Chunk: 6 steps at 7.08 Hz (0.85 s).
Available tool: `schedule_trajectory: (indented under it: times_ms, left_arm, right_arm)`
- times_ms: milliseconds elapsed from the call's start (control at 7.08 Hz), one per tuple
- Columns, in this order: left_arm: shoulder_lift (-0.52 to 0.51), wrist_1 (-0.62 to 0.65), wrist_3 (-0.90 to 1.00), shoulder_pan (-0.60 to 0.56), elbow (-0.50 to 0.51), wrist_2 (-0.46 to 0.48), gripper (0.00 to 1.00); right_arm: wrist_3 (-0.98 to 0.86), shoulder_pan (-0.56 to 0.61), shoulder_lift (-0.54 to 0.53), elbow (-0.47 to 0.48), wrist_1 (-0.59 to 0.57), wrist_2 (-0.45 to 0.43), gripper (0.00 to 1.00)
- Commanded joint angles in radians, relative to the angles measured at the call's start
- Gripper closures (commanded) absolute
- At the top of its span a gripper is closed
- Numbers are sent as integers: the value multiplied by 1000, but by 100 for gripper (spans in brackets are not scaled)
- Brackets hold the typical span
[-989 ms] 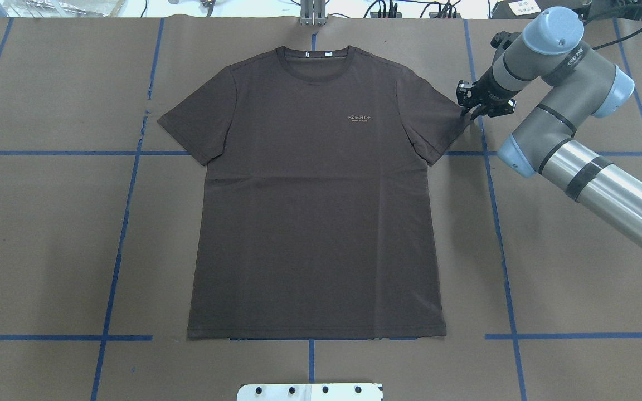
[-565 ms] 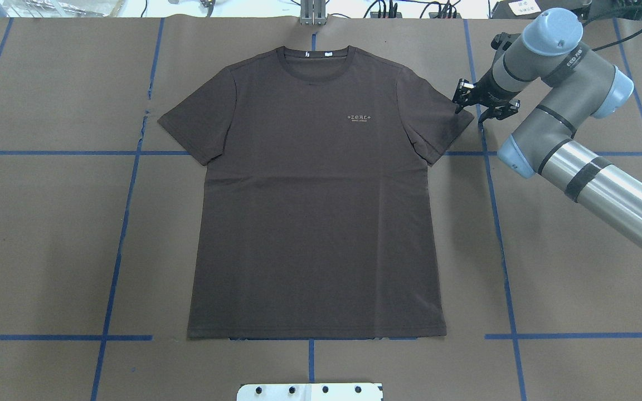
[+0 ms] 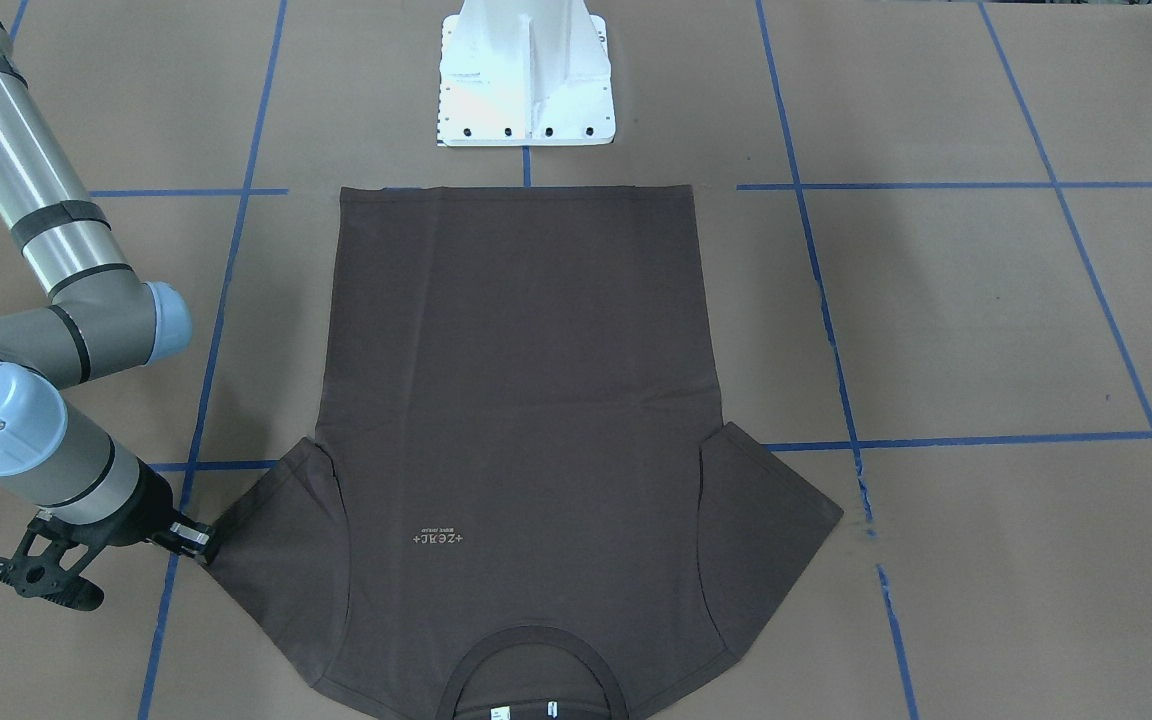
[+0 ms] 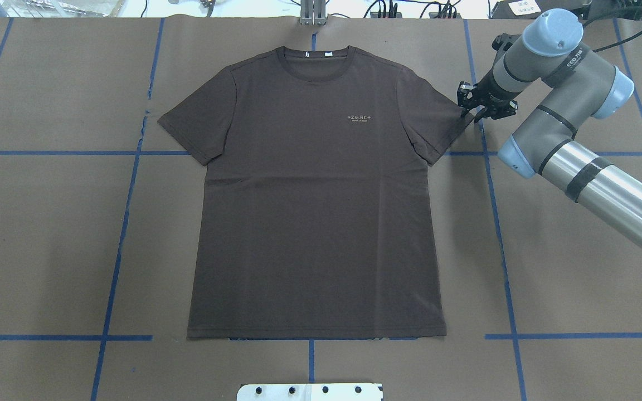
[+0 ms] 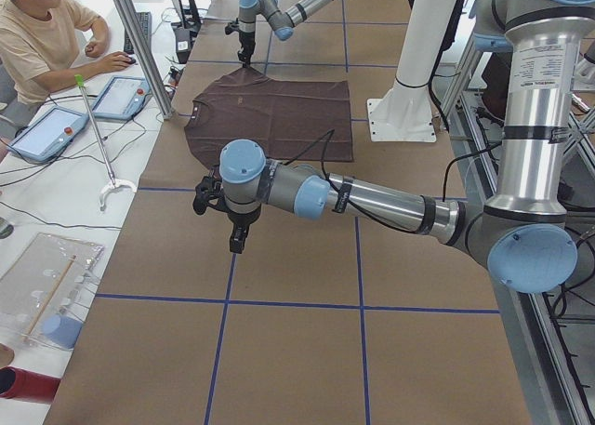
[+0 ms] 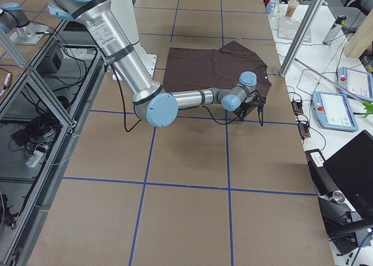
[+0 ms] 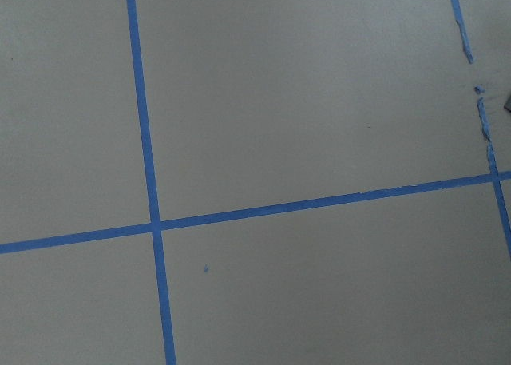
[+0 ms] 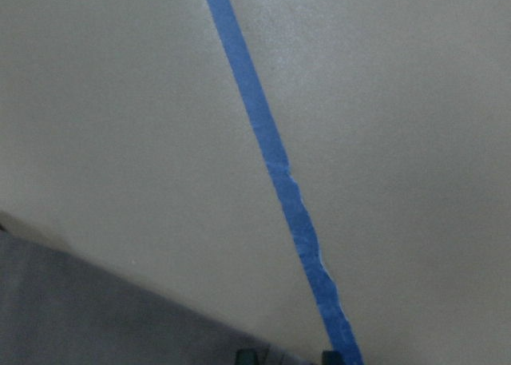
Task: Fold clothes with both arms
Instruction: 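Move the right gripper to the sleeve nearest it and grasp it, then fold the grasped sleeve inward across the shirt body with the right gripper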
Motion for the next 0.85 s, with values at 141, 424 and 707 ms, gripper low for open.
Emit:
schedule_trajectory:
  times_ms: [141,424,707]
  left_arm:
    - [0,6,0,-1,-9,-13,0]
    - [0,9,0,-1,-26,-13,0]
    - [0,8,0,-1,-29,-13,0]
  right_arm:
    - [7,-1,17,7,3,7,100]
    - [68,-17,76,22,1,7,100]
    - [195,-78,191,-16,0,-21,100]
